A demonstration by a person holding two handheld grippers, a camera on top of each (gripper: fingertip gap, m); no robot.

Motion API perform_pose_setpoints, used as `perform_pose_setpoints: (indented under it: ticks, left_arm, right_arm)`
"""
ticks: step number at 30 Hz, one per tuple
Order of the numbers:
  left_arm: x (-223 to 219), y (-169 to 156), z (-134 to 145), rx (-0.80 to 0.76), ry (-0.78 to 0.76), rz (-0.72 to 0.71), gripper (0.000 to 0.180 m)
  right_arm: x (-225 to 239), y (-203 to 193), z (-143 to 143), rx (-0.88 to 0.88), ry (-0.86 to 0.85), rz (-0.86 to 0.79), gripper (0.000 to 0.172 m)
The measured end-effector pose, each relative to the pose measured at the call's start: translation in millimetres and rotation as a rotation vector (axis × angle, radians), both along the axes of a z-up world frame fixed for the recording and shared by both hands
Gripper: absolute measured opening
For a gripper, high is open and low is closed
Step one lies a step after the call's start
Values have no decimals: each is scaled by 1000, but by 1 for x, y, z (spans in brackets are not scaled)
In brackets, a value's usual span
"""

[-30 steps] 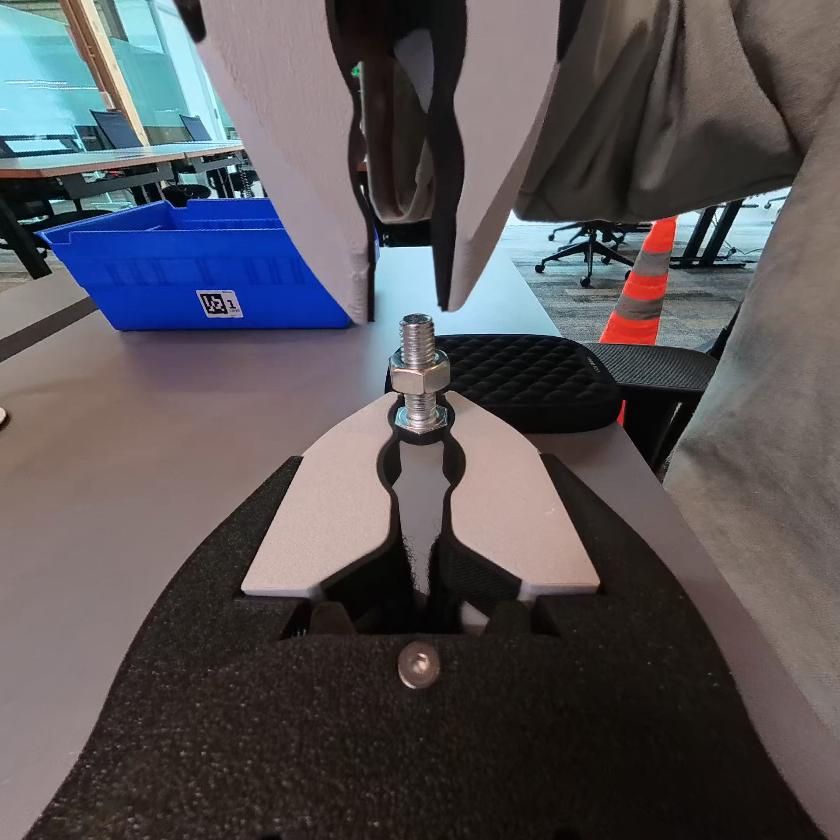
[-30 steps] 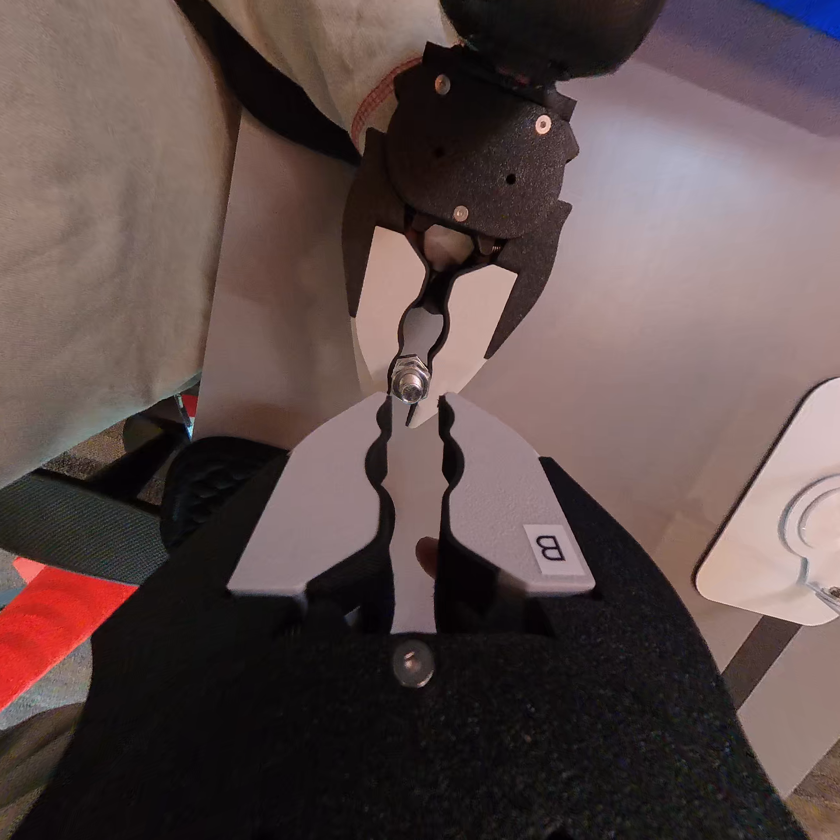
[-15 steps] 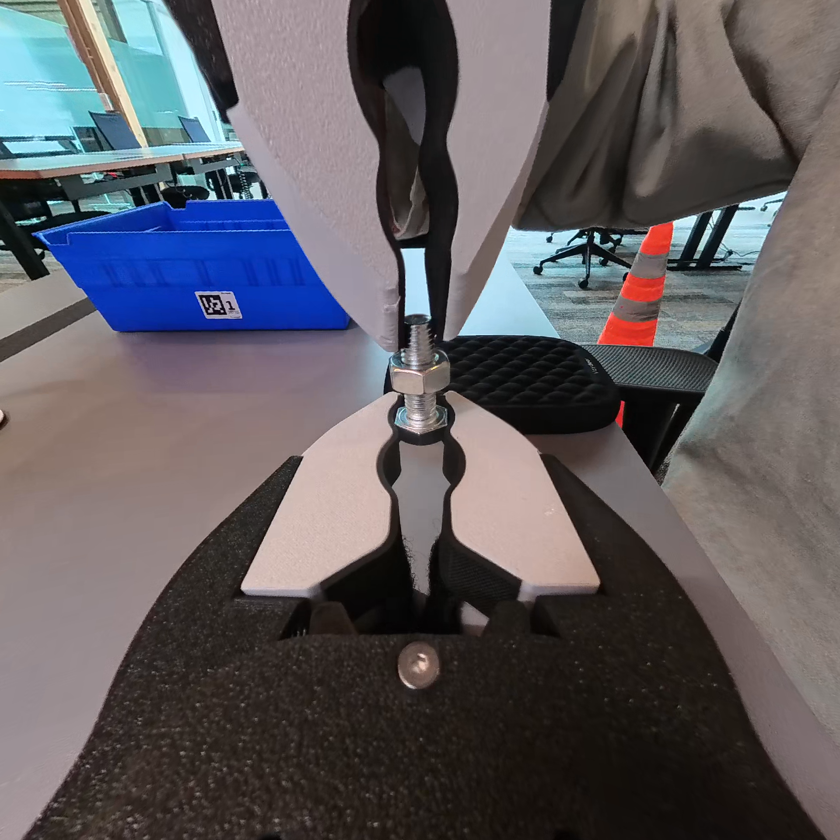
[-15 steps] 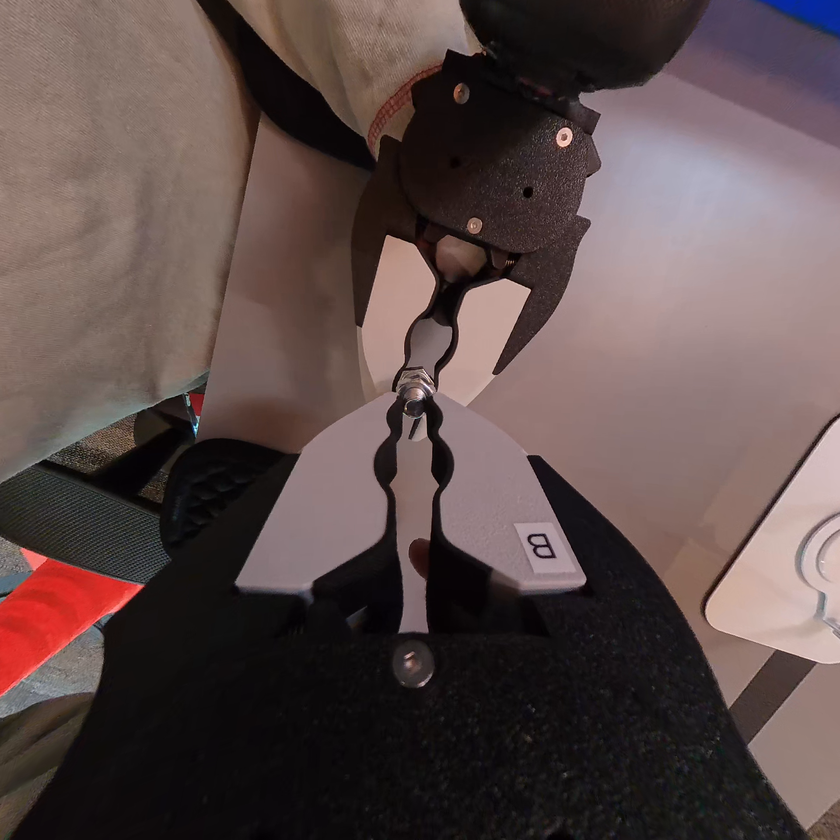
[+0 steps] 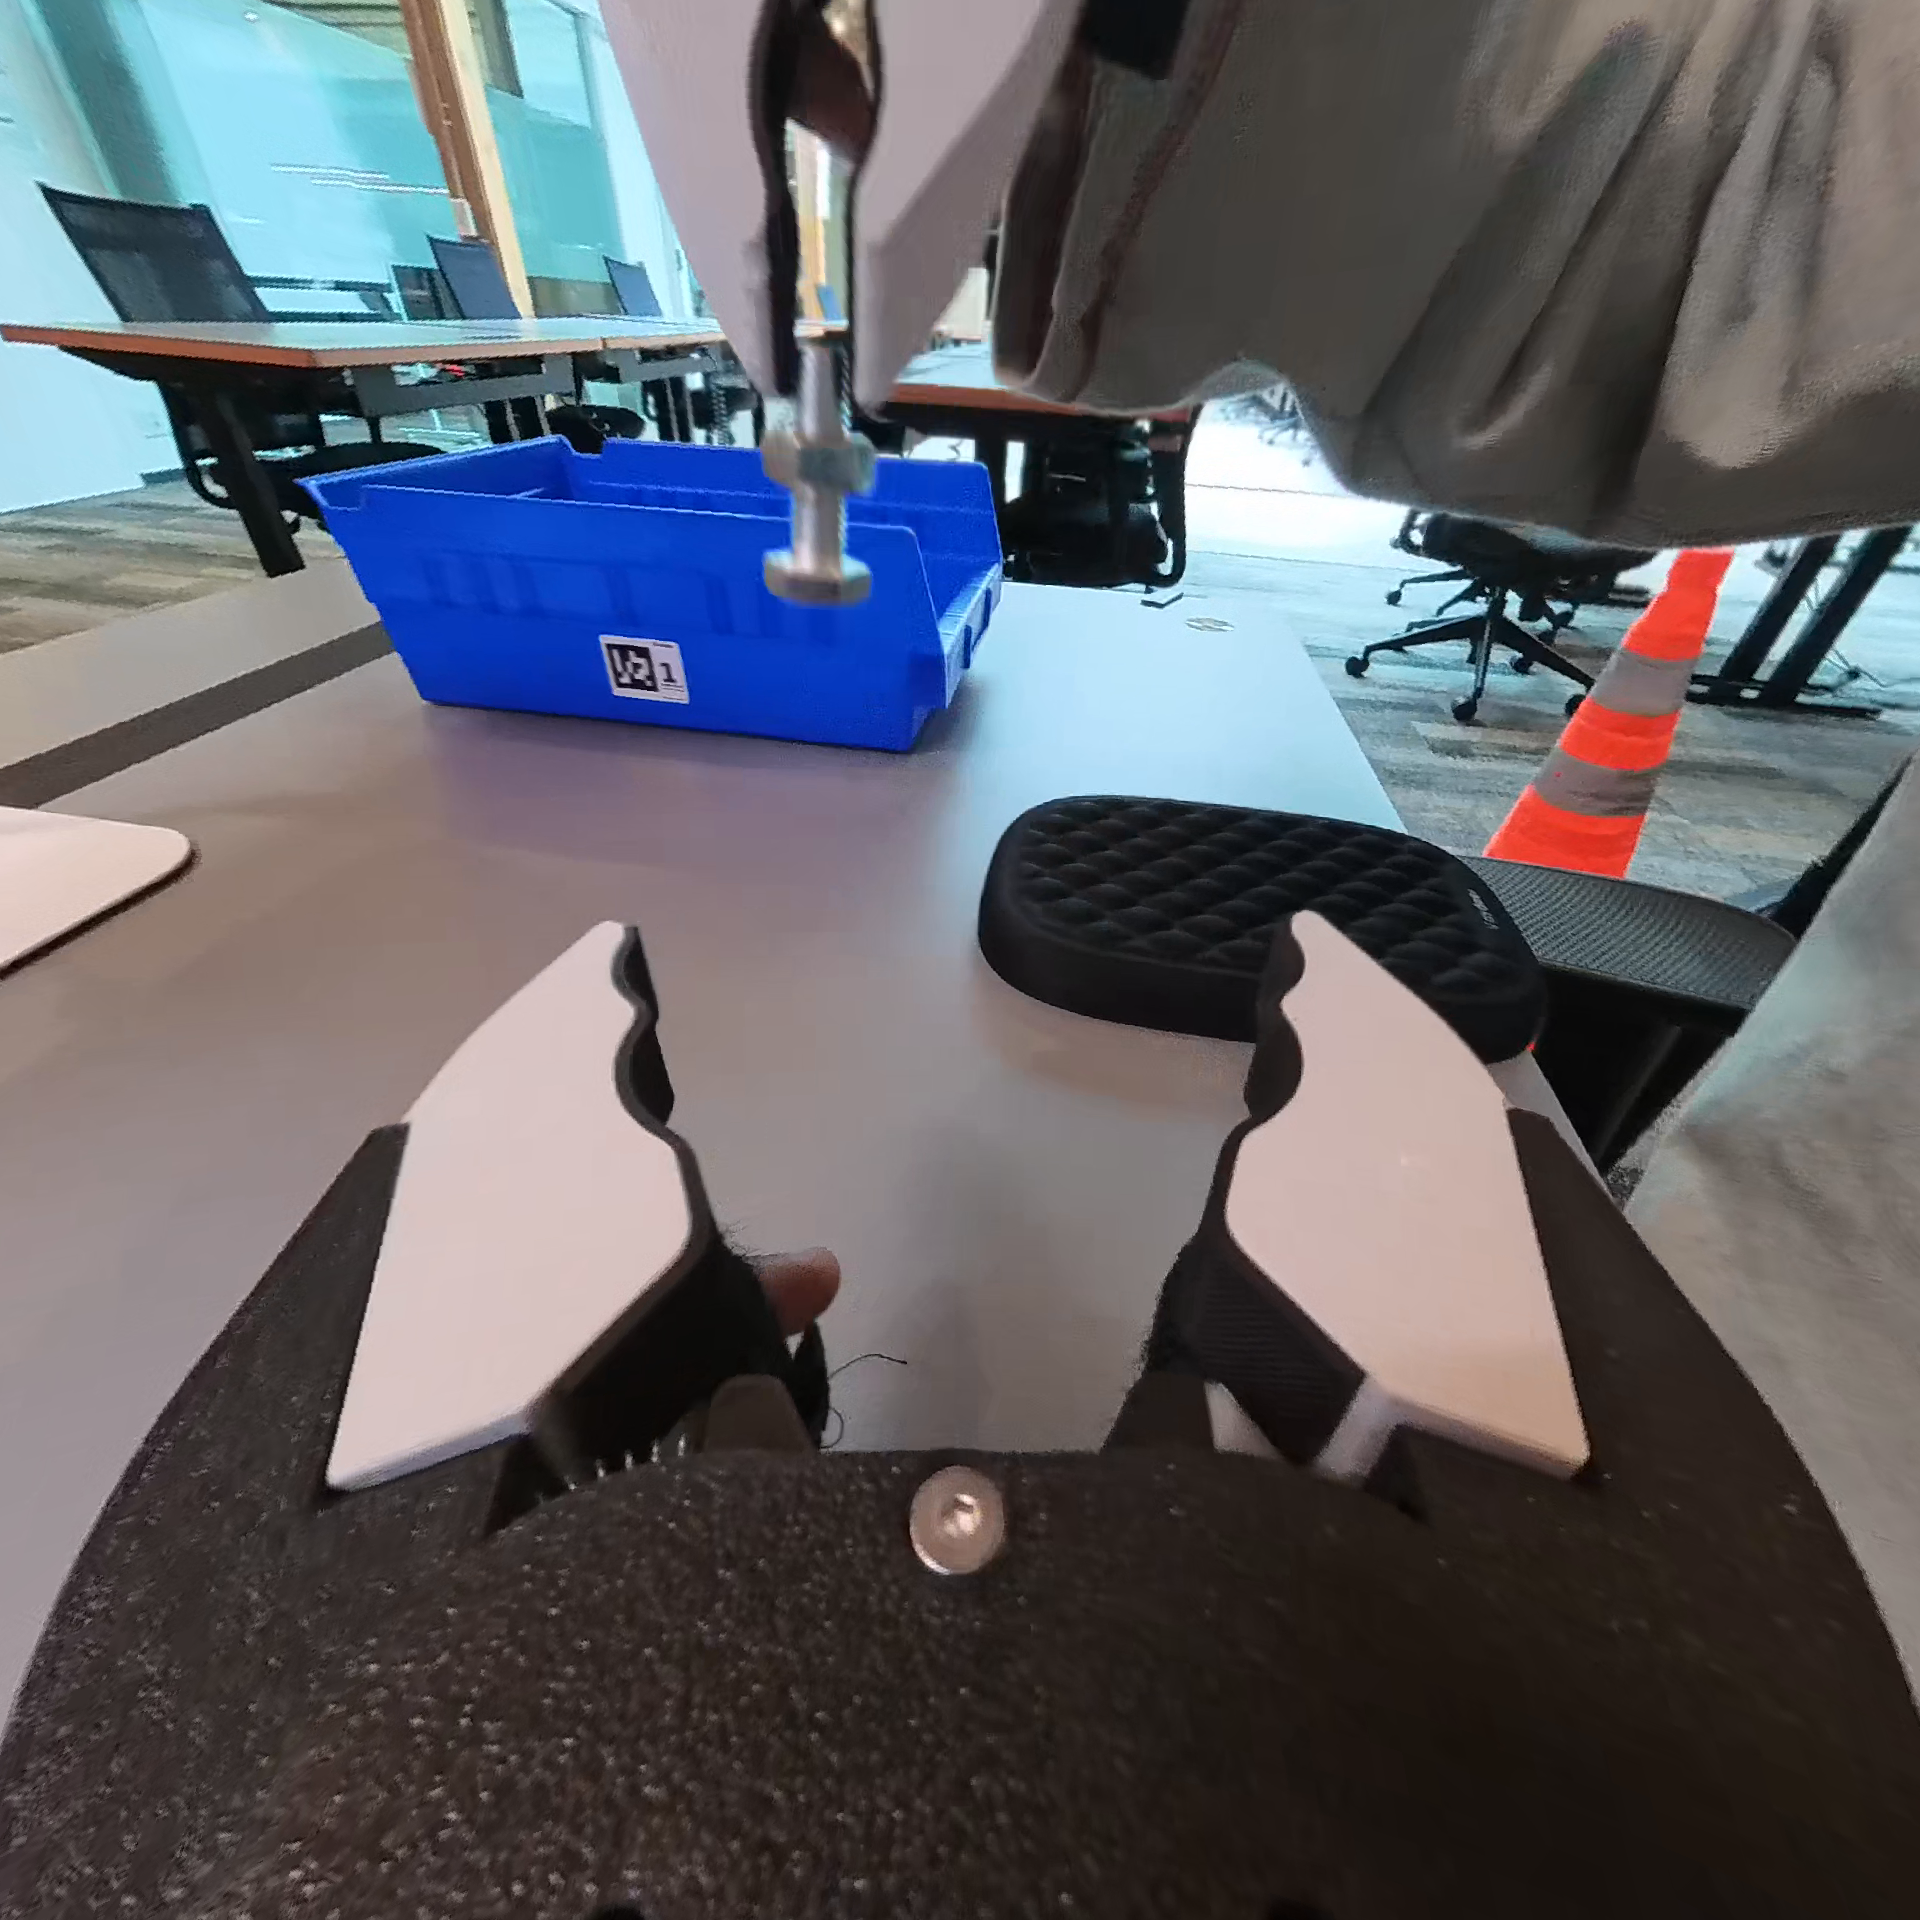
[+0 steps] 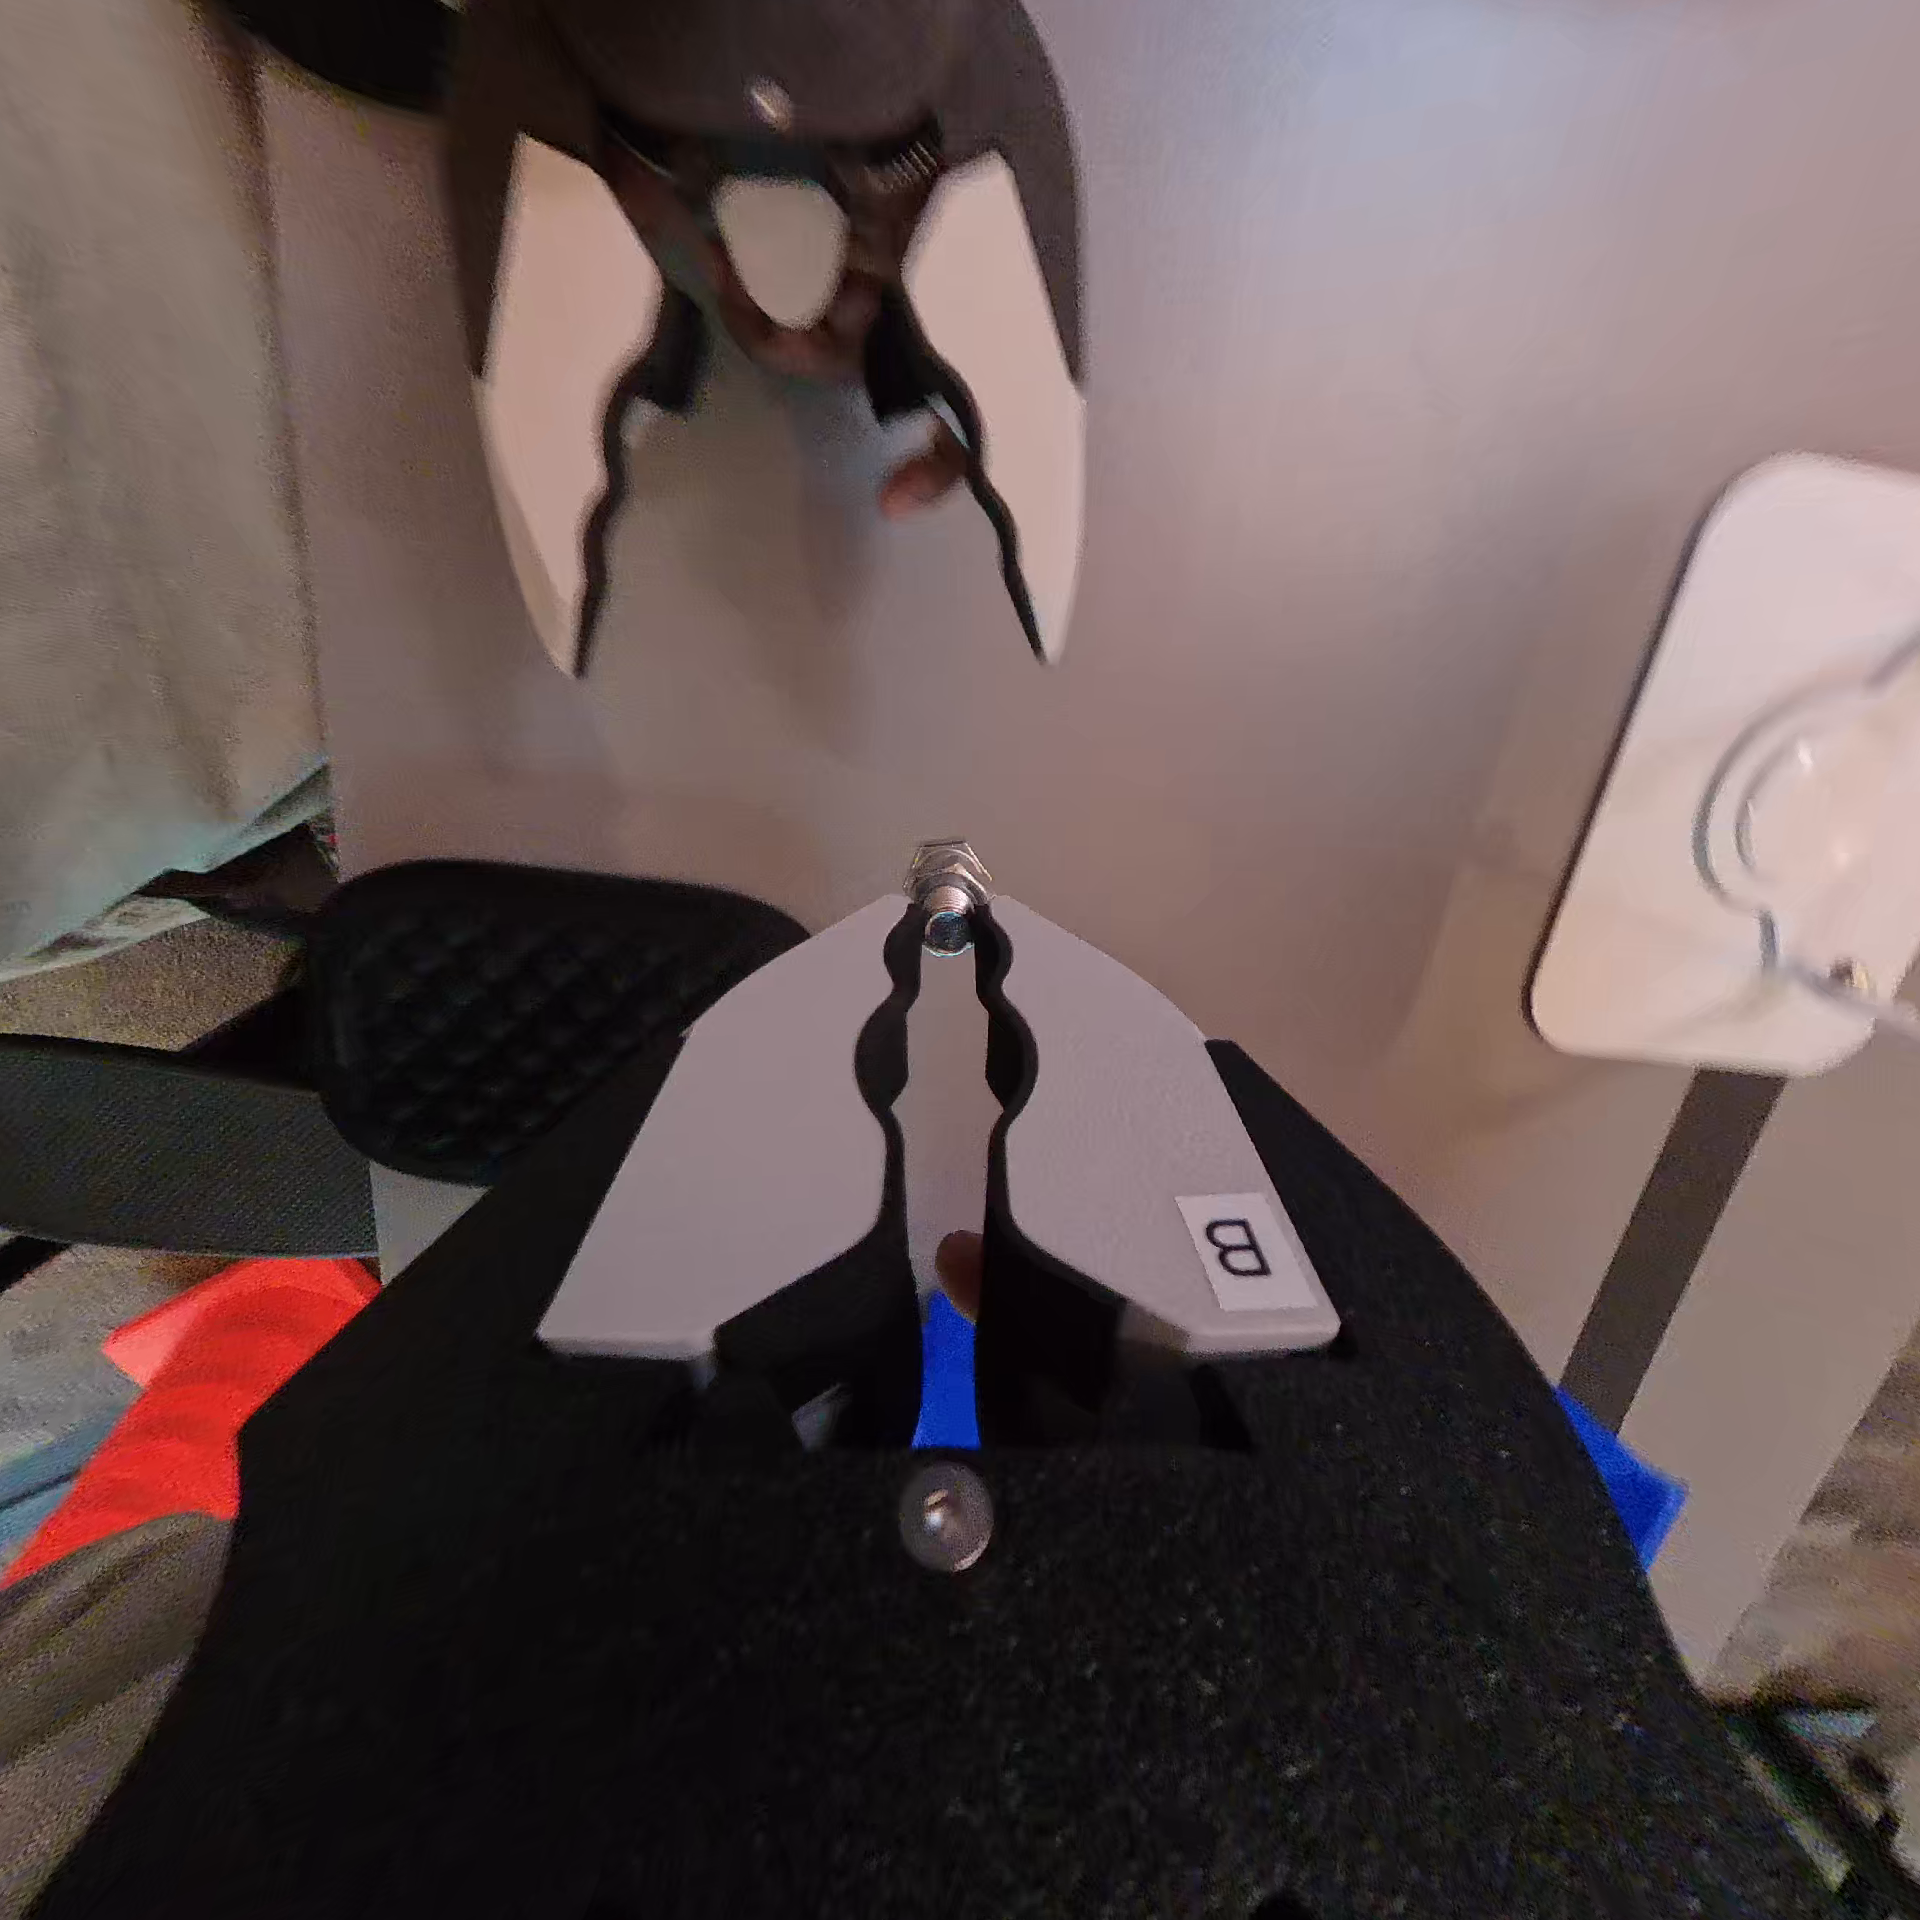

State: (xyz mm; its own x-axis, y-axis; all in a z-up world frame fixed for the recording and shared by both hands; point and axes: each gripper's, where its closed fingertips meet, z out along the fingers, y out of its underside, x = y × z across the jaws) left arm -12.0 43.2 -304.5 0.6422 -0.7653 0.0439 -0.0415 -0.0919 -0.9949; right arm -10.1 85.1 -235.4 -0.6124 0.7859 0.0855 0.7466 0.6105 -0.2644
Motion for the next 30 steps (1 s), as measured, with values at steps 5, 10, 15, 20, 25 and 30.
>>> perform_pose_setpoints:
  ticks: [5,10,15,20,25,30]
  left_arm:
    - [-2,1,2,2,-14,12,111]
    - [-1,0,2,5,-14,1,107]
    - [0,-1,3,29,-5,-2,105]
    - [-3,1,4,16,-37,5,100]
    - [-6,2,7,12,-67,12,97]
    - [-7,2,7,13,-68,13,94]
  right_arm:
    - [44,79,19,52,0,-251,9]
    - [103,161,22,90,-59,-504,9]
    - [141,232,5,90,-88,-694,9]
    - [146,286,-35,37,-72,-813,9]
    - [146,319,-79,-4,-105,-868,9]
    - [149,339,-106,7,-125,-905,10]
